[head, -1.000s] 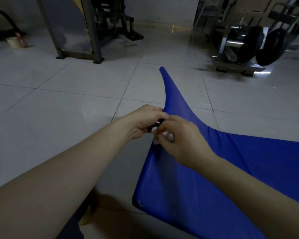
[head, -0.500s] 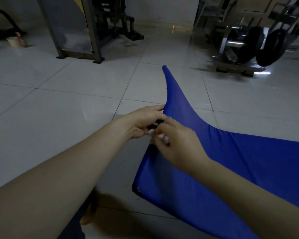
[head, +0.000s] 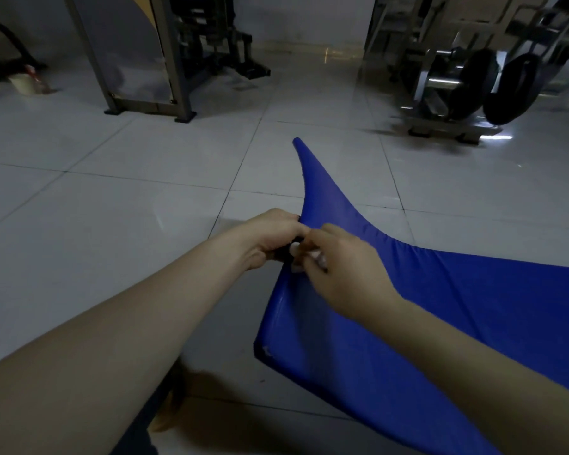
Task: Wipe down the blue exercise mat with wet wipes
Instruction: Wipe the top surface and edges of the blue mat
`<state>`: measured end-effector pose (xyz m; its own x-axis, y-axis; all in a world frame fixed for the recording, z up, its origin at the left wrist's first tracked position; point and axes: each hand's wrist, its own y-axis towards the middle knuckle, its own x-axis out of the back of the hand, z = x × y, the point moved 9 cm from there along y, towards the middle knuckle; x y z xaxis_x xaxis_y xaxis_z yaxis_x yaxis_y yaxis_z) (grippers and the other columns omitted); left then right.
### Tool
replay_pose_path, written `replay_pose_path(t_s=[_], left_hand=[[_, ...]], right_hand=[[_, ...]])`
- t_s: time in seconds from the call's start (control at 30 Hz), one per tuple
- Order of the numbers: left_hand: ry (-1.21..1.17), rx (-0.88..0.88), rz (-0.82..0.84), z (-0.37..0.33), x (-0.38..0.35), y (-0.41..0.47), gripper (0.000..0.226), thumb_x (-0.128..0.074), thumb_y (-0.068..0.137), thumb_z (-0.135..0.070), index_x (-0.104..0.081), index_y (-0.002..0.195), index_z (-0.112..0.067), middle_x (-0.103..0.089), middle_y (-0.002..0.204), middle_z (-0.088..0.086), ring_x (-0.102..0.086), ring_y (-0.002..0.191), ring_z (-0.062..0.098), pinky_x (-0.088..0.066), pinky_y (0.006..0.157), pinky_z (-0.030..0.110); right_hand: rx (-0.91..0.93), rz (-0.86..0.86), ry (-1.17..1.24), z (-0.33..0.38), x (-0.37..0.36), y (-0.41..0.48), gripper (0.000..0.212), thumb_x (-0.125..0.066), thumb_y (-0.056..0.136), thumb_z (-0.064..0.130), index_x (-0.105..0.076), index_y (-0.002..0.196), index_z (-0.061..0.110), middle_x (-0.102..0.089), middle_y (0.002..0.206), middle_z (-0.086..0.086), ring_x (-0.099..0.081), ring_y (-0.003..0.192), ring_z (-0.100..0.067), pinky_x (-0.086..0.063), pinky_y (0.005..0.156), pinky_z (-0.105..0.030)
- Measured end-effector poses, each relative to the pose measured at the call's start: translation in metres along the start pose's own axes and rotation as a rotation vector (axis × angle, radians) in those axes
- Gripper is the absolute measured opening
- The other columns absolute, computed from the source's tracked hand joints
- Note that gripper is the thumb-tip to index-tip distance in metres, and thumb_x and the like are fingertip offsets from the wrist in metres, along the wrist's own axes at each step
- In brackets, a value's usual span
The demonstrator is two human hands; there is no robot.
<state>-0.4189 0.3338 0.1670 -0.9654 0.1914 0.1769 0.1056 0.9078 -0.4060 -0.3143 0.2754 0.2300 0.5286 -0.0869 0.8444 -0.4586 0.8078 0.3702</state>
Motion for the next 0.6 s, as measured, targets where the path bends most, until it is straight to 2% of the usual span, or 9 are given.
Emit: replay_pose_path(t_s=[0.07, 0.17, 0.23, 0.33, 0.4, 0.47, 0.53, 0.6], left_hand=[[-0.003, 0.020, 0.016, 0.002, -0.002, 0.000, 0.017, -0.066, 0.089, -0.009, -0.073, 0.104, -0.007, -0.076, 0.088, 0.007, -0.071, 0.075, 0.020, -0.058, 0.068, 0.032], [-0.015, 0.054, -0.007, 0.008, 0.001, 0.004, 0.018, -0.068, 0.093, -0.016, -0.074, 0.111, -0.013, -0.078, 0.102, 0.006, -0.073, 0.099, 0.025, -0.059, 0.091, 0.041], [-0.012, 0.071, -0.052, 0.013, 0.007, 0.005, 0.016, -0.068, 0.095, -0.017, -0.074, 0.110, -0.015, -0.077, 0.103, 0.006, -0.072, 0.098, 0.025, -0.059, 0.088, 0.039], [-0.017, 0.055, -0.059, 0.013, 0.008, 0.003, 0.015, -0.068, 0.095, -0.019, -0.074, 0.109, -0.016, -0.077, 0.101, 0.004, -0.072, 0.094, 0.023, -0.059, 0.079, 0.035], [-0.041, 0.044, -0.044, 0.009, 0.006, 0.001, 0.017, -0.068, 0.095, -0.022, -0.074, 0.110, -0.016, -0.077, 0.101, 0.004, -0.072, 0.095, 0.023, -0.059, 0.082, 0.035], [-0.111, 0.059, 0.020, 0.008, 0.000, 0.000, 0.021, -0.068, 0.095, -0.024, -0.072, 0.114, -0.014, -0.077, 0.104, 0.005, -0.072, 0.098, 0.024, -0.059, 0.088, 0.036], [-0.127, 0.081, 0.150, 0.008, -0.013, -0.003, 0.021, -0.068, 0.094, -0.022, -0.069, 0.112, -0.011, -0.076, 0.107, 0.008, -0.072, 0.100, 0.027, -0.057, 0.092, 0.037], [-0.028, 0.073, 0.205, 0.007, -0.019, -0.006, 0.006, -0.061, 0.093, -0.015, -0.062, 0.098, -0.018, -0.066, 0.090, 0.013, -0.065, 0.080, 0.028, -0.050, 0.075, 0.035]], right_hand=[[-0.012, 0.011, 0.023, 0.000, -0.004, -0.002, 0.007, -0.059, 0.099, 0.022, -0.065, 0.101, 0.019, -0.063, 0.100, 0.006, -0.058, 0.076, -0.014, -0.052, 0.065, -0.034], [0.095, 0.132, 0.070, 0.035, -0.025, -0.018, 0.010, -0.055, 0.100, 0.024, -0.064, 0.100, 0.018, -0.061, 0.099, 0.002, -0.058, 0.076, -0.017, -0.053, 0.068, -0.038], [0.229, 0.284, 0.085, 0.068, -0.042, -0.034, 0.015, -0.054, 0.100, 0.026, -0.063, 0.109, 0.019, -0.057, 0.102, 0.001, -0.058, 0.080, -0.018, -0.054, 0.071, -0.038], [0.396, 0.424, 0.067, 0.097, -0.054, -0.052, 0.022, -0.055, 0.098, 0.028, -0.062, 0.115, 0.016, -0.055, 0.103, -0.003, -0.058, 0.076, -0.021, -0.055, 0.065, -0.040], [0.396, 0.380, 0.029, 0.095, -0.049, -0.046, 0.021, -0.058, 0.096, 0.031, -0.063, 0.111, 0.017, -0.056, 0.100, -0.001, -0.057, 0.072, -0.017, -0.054, 0.060, -0.038], [0.288, 0.236, 0.011, 0.077, -0.033, -0.026, 0.018, -0.059, 0.096, 0.031, -0.066, 0.105, 0.017, -0.059, 0.099, 0.001, -0.058, 0.071, -0.016, -0.053, 0.059, -0.036], [0.147, 0.091, 0.006, 0.052, -0.015, -0.010, 0.012, -0.061, 0.095, 0.025, -0.068, 0.098, 0.015, -0.064, 0.094, -0.001, -0.059, 0.067, -0.019, -0.051, 0.057, -0.037], [0.066, 0.033, -0.018, 0.035, -0.007, -0.004, 0.009, -0.062, 0.094, 0.021, -0.066, 0.093, 0.013, -0.065, 0.091, -0.001, -0.057, 0.066, -0.021, -0.050, 0.056, -0.039]])
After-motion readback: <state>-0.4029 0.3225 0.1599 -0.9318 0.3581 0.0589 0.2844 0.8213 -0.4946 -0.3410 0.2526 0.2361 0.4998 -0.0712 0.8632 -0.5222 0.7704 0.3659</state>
